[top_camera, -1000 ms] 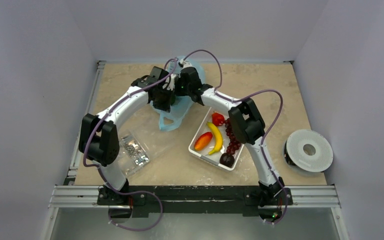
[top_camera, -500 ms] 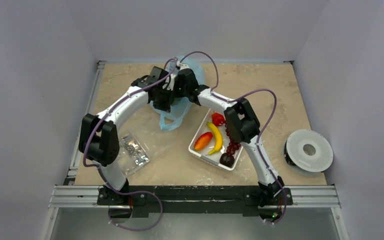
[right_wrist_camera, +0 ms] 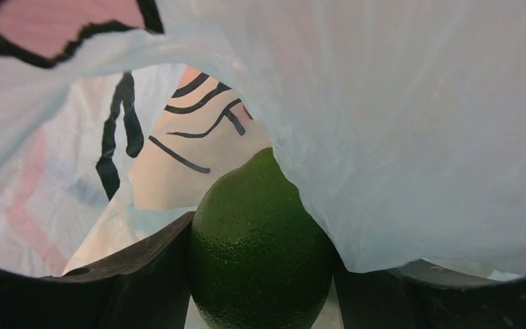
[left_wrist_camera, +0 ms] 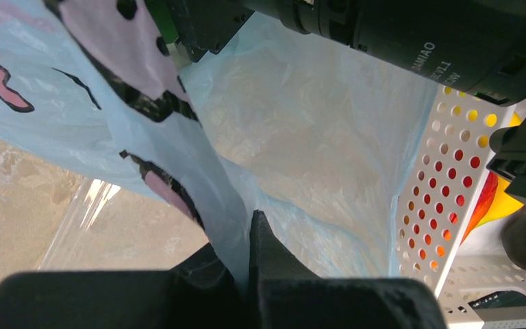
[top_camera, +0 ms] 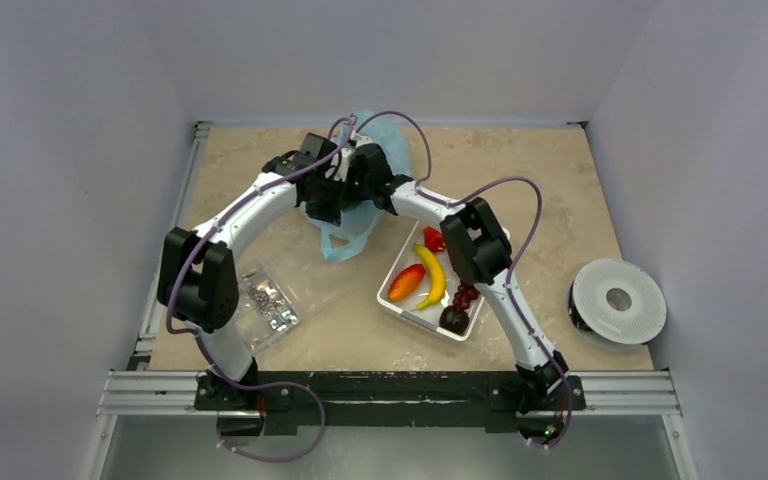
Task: Take the fake fruits out of the plastic bag
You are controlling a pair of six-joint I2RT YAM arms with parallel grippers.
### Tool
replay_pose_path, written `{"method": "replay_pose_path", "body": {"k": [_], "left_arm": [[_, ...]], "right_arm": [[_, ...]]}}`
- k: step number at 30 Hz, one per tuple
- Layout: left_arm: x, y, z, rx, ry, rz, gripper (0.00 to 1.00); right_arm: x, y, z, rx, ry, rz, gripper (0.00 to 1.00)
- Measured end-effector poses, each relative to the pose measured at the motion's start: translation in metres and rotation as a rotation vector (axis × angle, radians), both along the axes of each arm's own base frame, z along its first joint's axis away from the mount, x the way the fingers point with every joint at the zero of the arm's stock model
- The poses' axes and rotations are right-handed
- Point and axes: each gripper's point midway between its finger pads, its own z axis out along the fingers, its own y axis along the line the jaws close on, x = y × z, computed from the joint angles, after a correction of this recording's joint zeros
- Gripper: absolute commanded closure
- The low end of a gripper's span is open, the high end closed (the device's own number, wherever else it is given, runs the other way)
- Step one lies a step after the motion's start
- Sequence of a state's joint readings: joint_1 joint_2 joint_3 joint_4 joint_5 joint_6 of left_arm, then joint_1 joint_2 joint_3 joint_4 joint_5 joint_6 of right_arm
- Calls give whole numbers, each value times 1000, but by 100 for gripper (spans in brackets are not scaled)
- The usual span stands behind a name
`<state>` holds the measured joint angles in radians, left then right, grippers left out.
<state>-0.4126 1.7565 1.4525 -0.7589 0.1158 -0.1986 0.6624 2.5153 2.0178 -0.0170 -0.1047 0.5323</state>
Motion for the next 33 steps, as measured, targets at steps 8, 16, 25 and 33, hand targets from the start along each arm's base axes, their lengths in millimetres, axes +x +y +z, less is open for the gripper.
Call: {"method": "replay_pose_path", "body": {"k": [8, 16, 25, 33], "left_arm": [[0, 0, 0, 0, -2, -1, 100], [1, 1, 0, 7, -6, 4, 100], [3, 5, 0, 24, -15, 13, 100], [9, 9, 0, 52, -41, 23, 100]], "right_arm": [[-2, 0, 1, 3, 8, 7, 69], [-12, -19, 32, 45, 36, 11, 86], [-4, -61, 111, 164, -25, -10, 94], [-32, -91, 116, 149, 2, -5, 98]]}}
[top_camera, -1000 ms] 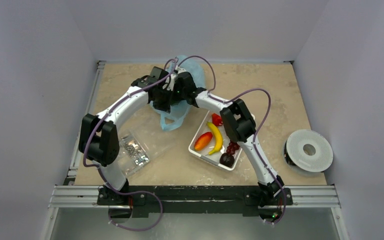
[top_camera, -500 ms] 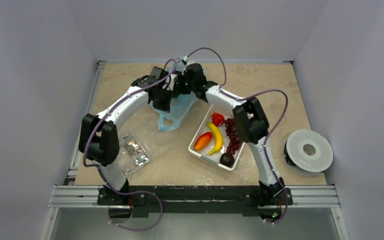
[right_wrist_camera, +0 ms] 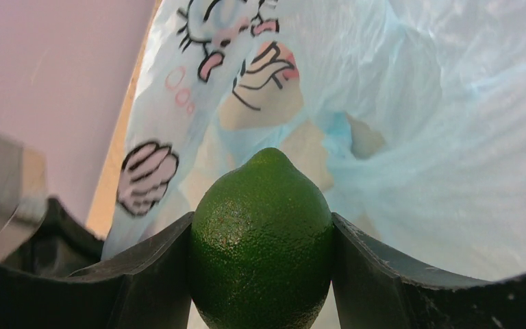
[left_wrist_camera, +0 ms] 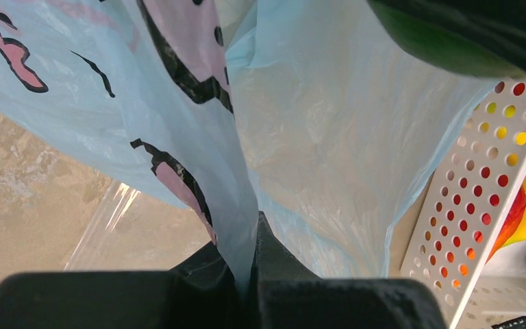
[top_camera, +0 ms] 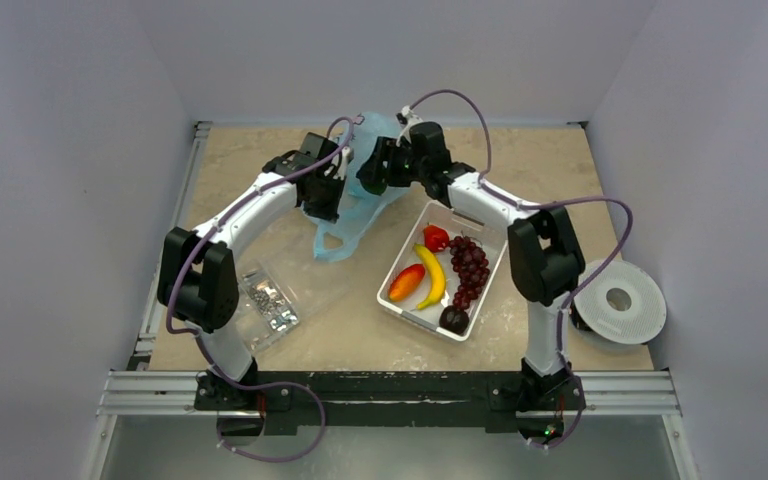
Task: Take the fake fruits out of the plastic bag
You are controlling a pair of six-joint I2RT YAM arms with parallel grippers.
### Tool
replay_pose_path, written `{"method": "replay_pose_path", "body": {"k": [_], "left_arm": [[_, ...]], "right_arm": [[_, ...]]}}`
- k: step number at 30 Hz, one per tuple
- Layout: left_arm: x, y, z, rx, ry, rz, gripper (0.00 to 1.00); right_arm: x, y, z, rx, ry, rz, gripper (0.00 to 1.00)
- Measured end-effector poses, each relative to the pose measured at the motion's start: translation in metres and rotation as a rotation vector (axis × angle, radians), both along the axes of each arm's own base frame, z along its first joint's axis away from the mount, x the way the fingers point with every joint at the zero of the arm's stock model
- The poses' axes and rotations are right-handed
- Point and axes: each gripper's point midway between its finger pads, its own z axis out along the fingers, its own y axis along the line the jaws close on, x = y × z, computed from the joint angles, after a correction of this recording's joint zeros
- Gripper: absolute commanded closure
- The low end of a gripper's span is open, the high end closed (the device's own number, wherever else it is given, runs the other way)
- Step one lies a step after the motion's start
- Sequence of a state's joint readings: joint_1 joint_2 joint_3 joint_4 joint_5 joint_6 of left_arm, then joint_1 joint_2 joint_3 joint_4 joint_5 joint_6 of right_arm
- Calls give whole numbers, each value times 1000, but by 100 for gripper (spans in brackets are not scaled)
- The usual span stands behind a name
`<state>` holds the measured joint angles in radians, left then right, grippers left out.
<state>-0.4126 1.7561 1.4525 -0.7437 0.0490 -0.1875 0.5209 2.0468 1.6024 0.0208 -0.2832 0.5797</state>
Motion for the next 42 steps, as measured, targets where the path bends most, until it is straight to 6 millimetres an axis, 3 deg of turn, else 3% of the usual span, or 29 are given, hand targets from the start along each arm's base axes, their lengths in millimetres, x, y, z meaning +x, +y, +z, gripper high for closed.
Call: {"method": "replay_pose_path", "body": {"k": [10, 19, 22, 29, 32, 36, 37, 38, 39, 42], "left_arm": [[5, 4, 0, 18, -18, 17, 100], [13, 0, -2, -73, 17, 95, 100], [34, -4, 3, -125, 21, 147, 100], [107, -22, 33, -283, -32, 206, 100], [130, -22, 42, -332, -55, 210, 78], [140, -18, 47, -365, -51, 214, 57], [140, -16, 49, -365, -51, 216, 36], [140, -14, 51, -362, -53, 215, 23], [141, -12, 52, -356, -61, 204, 17], [136, -8, 54, -334, -57, 201, 14]], "right_arm": [[-76, -60, 49, -38, -113, -13, 100], [-149, -116, 20, -125, -98, -57, 100], [-166, -132, 17, -147, -99, -77, 100], [-186, -152, 14, -187, -108, -105, 100], [-194, -158, 9, -205, -93, -106, 100], [-199, -162, 3, -225, -74, -100, 100], [-200, -162, 2, -229, -71, -99, 100], [-200, -163, 1, -232, -68, -98, 100], [-201, -163, 1, -234, -66, -97, 100], [-201, -163, -2, -241, -59, -95, 100]]}}
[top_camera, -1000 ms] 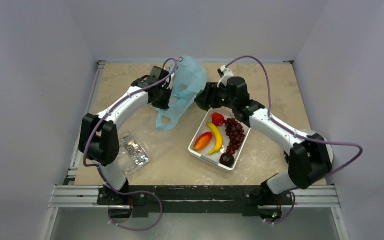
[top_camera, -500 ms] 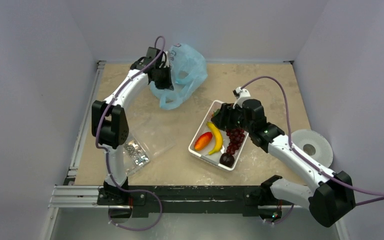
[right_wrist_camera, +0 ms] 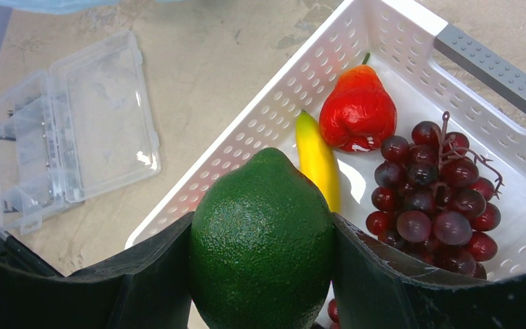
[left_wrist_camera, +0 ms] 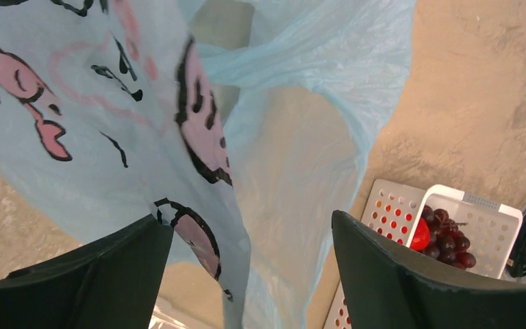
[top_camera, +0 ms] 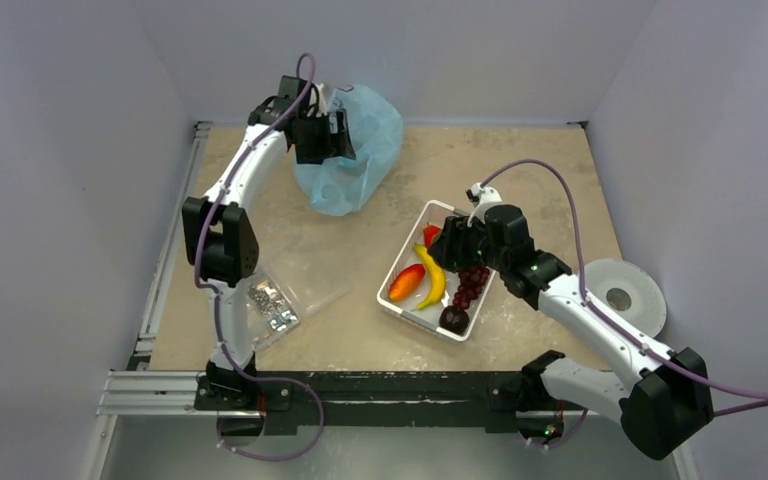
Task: Take the fake fruits out of the plastic bag
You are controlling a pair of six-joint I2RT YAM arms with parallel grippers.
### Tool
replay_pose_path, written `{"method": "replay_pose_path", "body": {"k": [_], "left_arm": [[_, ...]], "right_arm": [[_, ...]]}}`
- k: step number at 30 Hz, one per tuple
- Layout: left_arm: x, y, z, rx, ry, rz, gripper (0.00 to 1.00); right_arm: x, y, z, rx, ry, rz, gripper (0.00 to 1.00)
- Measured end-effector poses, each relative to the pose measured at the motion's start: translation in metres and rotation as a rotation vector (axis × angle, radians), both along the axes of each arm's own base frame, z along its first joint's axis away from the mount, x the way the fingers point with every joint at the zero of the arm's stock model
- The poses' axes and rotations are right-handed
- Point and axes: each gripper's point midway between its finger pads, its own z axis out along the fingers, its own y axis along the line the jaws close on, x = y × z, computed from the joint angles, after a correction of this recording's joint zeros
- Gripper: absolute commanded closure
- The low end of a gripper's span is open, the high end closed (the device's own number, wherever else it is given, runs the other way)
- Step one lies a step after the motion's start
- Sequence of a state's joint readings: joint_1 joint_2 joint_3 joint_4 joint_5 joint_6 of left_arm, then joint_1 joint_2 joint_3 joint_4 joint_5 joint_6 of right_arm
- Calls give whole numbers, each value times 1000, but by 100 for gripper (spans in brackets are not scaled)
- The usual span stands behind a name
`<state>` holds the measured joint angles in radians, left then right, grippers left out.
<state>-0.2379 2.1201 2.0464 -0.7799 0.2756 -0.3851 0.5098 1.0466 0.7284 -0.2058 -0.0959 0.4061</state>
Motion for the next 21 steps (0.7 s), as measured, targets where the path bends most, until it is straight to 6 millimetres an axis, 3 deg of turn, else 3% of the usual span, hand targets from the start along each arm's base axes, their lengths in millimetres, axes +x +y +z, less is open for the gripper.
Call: {"method": "replay_pose_path", "body": {"k": [4, 9, 12, 15, 20, 21], "left_arm": [[-13, 12, 20, 55, -28, -1, 19], [-43, 28, 76, 77, -147, 6, 13], [-60, 34, 87, 77, -188, 20, 13], [-68, 34, 61, 79, -142, 18, 14], [-78, 10, -23, 66, 44, -55, 13], [-83, 1, -37, 53, 75, -77, 17]], "right_arm": [[-1, 0, -11, -22, 33, 7, 100], [-3, -2, -19, -46, 56, 13, 100], [-3, -2, -19, -49, 51, 16, 100], [-3, -2, -16, -45, 43, 18, 100], [-5, -1, -9, -32, 26, 23, 100], [-5, -1, -9, -31, 26, 24, 100]]}}
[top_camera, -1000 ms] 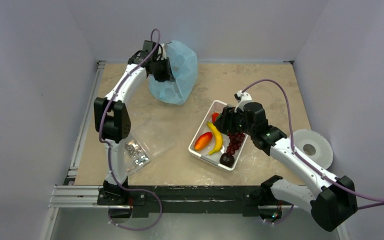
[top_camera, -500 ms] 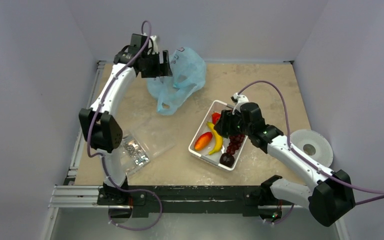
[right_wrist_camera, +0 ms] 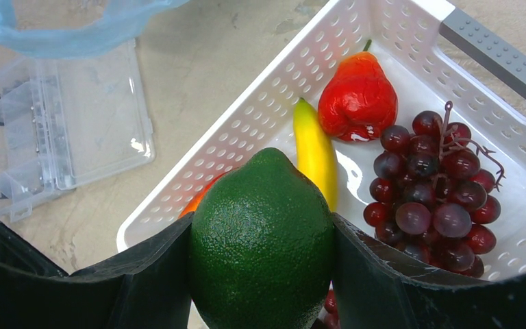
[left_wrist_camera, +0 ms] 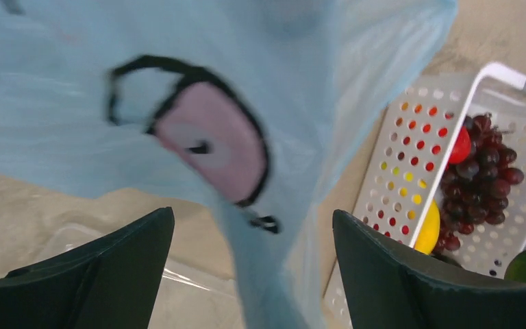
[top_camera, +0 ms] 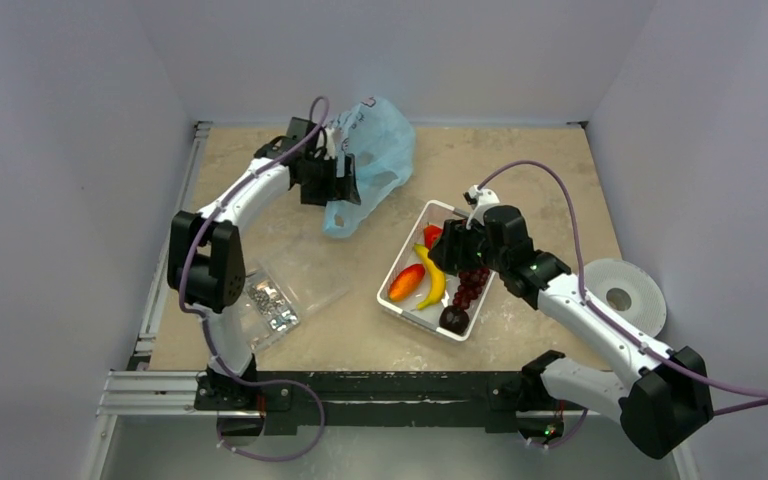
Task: Take the fake fruits out of the plastic bag
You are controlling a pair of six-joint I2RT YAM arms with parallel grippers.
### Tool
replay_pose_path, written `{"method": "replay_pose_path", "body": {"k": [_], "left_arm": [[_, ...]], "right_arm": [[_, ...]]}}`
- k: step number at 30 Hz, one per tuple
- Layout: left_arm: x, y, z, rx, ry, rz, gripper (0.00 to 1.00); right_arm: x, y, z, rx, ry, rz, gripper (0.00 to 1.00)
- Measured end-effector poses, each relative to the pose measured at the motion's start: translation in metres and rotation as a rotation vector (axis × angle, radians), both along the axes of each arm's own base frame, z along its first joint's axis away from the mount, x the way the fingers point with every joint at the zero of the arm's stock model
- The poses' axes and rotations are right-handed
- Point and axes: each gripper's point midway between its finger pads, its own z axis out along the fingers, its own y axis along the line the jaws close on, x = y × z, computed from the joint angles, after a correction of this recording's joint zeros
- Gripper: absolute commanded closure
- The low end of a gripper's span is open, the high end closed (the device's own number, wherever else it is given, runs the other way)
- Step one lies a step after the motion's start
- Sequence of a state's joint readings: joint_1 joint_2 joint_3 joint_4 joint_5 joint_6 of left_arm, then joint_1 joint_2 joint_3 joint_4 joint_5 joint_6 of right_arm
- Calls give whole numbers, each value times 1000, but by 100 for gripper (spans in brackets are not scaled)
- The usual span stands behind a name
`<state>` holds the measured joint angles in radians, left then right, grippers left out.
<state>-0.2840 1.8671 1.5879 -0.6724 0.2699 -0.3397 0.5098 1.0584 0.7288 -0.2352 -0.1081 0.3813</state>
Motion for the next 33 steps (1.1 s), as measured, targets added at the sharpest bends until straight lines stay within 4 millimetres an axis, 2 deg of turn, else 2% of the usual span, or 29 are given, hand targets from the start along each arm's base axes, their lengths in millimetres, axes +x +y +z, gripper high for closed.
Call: {"method": "replay_pose_path", "body": {"k": [3, 6, 8, 9, 12, 14, 17, 23, 27, 29, 31, 32, 33], "left_arm": [[-17, -31, -19, -40, 58, -73, 50], [-23, -58, -16, -55, 46, -133, 77], [-23, -66, -12, -35, 23, -147, 97], [-21, -64, -11, -8, 7, -141, 100], [-13, -38, -16, 128, -43, -102, 100], [-11, -12, -21, 246, -76, -93, 100], [-13, 18, -21, 392, -142, -150, 100], [-22, 39, -2, 516, -339, -336, 100], [-10, 44, 18, 532, -423, -362, 99], [1, 50, 23, 538, -429, -347, 75], [14, 55, 27, 543, -425, -324, 56], [22, 57, 29, 543, -419, -309, 44], [28, 58, 31, 539, -412, -293, 25]], "right_arm": [[-1, 2, 0, 6, 2, 9, 100], [-1, 3, 1, 11, 2, 16, 100], [-1, 3, 1, 12, 1, 17, 100], [-1, 3, 1, 12, 1, 16, 100], [0, 4, 2, 13, -3, 17, 100], [0, 4, 2, 15, -7, 18, 100], [0, 5, -2, 13, -2, 24, 100], [1, 7, -16, -3, 38, 32, 100], [1, 8, -17, 1, 36, 37, 100], [1, 9, -17, 2, 35, 37, 100], [1, 9, -18, 1, 37, 37, 100], [1, 9, -18, -1, 38, 38, 100], [1, 9, -18, -2, 38, 39, 100]]}}
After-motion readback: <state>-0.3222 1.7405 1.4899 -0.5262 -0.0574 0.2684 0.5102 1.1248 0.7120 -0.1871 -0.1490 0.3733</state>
